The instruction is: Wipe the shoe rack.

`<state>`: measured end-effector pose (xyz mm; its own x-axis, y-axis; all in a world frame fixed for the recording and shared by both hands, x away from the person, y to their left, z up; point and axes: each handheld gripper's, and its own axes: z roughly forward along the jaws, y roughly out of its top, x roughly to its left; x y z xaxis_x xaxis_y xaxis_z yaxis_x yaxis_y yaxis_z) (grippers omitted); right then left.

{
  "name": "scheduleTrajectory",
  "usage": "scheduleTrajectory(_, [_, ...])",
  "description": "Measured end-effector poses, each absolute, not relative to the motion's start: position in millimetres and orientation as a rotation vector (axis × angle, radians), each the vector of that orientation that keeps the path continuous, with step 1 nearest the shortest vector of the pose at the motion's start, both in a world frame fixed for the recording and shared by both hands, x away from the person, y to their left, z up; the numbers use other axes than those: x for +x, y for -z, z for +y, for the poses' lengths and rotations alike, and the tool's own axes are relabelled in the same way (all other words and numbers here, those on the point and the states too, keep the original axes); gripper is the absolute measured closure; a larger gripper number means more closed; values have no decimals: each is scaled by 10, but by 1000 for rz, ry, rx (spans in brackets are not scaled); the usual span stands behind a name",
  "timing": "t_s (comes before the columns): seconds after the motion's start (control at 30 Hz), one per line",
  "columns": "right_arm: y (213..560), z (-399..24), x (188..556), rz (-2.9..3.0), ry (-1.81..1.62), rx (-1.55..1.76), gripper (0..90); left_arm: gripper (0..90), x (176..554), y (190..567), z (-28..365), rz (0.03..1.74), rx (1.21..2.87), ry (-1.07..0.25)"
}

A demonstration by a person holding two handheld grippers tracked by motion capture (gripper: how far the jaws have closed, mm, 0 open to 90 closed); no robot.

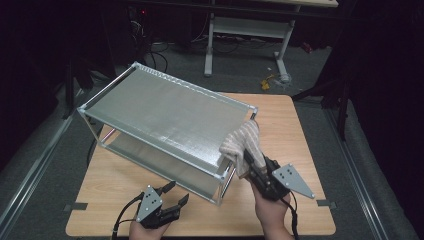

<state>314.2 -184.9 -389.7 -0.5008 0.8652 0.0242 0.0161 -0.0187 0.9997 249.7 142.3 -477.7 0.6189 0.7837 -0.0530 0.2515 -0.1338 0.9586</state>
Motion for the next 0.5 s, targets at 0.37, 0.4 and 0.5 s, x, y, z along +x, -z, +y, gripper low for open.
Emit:
scheduleTrajectory(0.37, [3845,-2077,3835,1512,-1440,1099,679,384,2494,4777,1412,855,1689,-570])
scheduleTrajectory(0.4, [3837,-2099,3886,1506,-1428,1112,678,384,2494,4778,1410,855,1689,-568])
scheduleTrajectory(0.5, [3813,-2146,4023,1496,-1377,1145,678,384,2494,4782,1403,854,1691,-564])
